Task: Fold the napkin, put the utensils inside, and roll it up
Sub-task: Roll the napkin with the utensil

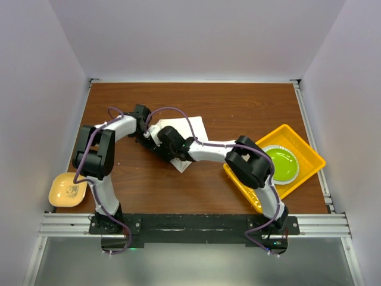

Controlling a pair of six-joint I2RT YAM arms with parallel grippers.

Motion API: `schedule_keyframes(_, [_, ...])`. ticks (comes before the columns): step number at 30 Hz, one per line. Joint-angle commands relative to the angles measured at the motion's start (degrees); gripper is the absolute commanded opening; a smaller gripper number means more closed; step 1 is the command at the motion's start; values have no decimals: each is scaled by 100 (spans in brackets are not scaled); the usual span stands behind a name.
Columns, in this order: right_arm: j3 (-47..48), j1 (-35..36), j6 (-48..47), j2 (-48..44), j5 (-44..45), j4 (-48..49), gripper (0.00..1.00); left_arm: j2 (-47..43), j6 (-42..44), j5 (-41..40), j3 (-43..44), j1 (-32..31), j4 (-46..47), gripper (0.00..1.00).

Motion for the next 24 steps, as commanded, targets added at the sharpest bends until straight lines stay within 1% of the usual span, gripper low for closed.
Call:
schedule_keyframes(1, [-95,70,-132,206,389,321,51,199,-60,71,-248,-38,-536,0])
schedule_keyframes(2, [-121,70,-71,259,380,364,48,191,-78,124,-266,-38,-527,0])
schedule_keyframes(3, [-121,70,-26,285,380,356,39,182,-95,159,-275,-38,-510,0])
schedule_keyframes(5, [-95,70,79,338,398,286,31,155,-131,220,-292,-30,-510,0])
schedule_keyframes(6, [-95,79,114,356,398,268,24,147,-139,229,-275,-21,-492,0])
schedule_keyframes(9, [-174,70,272,338,337,242,15,103,-122,212,-240,14,-457,0])
schedule_keyframes(10, [-192,79,342,329,319,242,9,77,-70,203,-240,32,-448,0])
schedule_keyframes(12, [-218,53,422,321,153,215,5,24,79,177,-240,146,-352,0])
schedule_keyframes(13, [-244,52,501,321,91,224,0,-11,245,142,-231,242,-282,0])
schedule_keyframes(14, [-253,61,501,329,-40,224,0,-55,343,81,-231,304,-211,4])
schedule_keyframes(15, [-253,44,501,338,-94,216,0,-177,448,71,-231,357,-115,10])
schedule_keyframes(16, [-253,26,745,347,-164,215,0,-266,658,19,-222,461,51,24])
schedule_keyframes(17, [-253,0,808,373,-278,215,0,-354,747,-7,-213,523,122,32])
schedule_keyframes(18, [-245,-52,870,373,-514,207,0,-555,844,-25,-222,568,236,38])
schedule_keyframes(19, [-236,-96,1001,399,-647,181,0,-661,1010,-112,-231,681,377,48])
schedule_keyframes(20, [-236,-140,1081,408,-657,180,0,-766,1081,-131,-240,752,448,51])
schedule_keyframes(21, [-244,-237,1160,400,-1022,180,0,-915,1239,-139,-231,813,544,53])
schedule_keyframes(22, [-245,-298,1335,408,-1174,154,0,-969,1319,-166,-205,927,554,57])
schedule_keyframes(23, [-245,-369,1441,417,-1323,163,0,-1022,1406,-166,-178,972,563,59])
schedule_keyframes(24, [-245,-552,1572,435,-1777,171,0,-1118,1538,-175,-161,1007,580,60])
